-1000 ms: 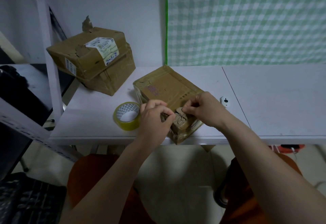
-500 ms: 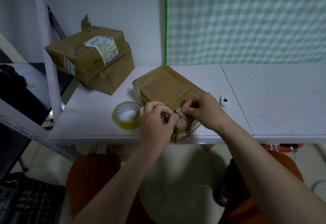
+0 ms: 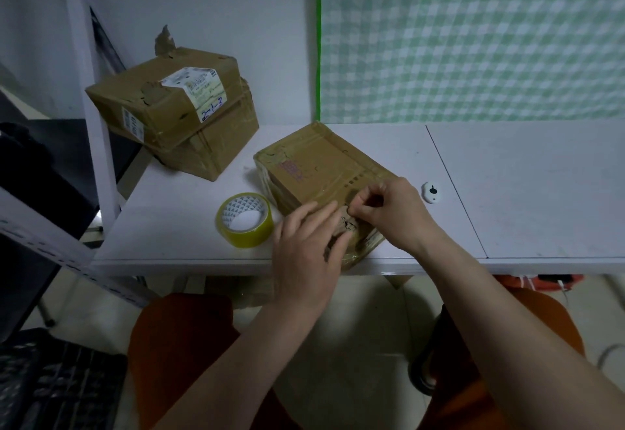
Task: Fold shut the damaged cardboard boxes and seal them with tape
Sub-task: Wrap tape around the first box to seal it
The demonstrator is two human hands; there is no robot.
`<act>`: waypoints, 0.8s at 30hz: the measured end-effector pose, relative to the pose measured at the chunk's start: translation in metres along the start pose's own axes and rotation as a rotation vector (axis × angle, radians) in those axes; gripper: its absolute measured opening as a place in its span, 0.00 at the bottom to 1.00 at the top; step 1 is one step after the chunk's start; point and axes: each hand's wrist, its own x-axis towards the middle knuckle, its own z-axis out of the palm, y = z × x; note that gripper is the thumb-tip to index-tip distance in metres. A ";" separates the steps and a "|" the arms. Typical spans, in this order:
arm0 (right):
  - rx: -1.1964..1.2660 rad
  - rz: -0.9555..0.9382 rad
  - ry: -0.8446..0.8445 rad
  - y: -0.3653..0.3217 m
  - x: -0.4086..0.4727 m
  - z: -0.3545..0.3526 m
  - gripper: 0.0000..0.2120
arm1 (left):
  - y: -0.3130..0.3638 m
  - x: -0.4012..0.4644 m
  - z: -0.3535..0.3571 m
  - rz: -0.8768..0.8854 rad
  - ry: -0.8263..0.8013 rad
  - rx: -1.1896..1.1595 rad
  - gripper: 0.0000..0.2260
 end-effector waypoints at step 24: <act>-0.105 -0.051 0.149 0.015 -0.009 0.013 0.09 | 0.007 -0.012 0.007 -0.007 -0.156 0.178 0.24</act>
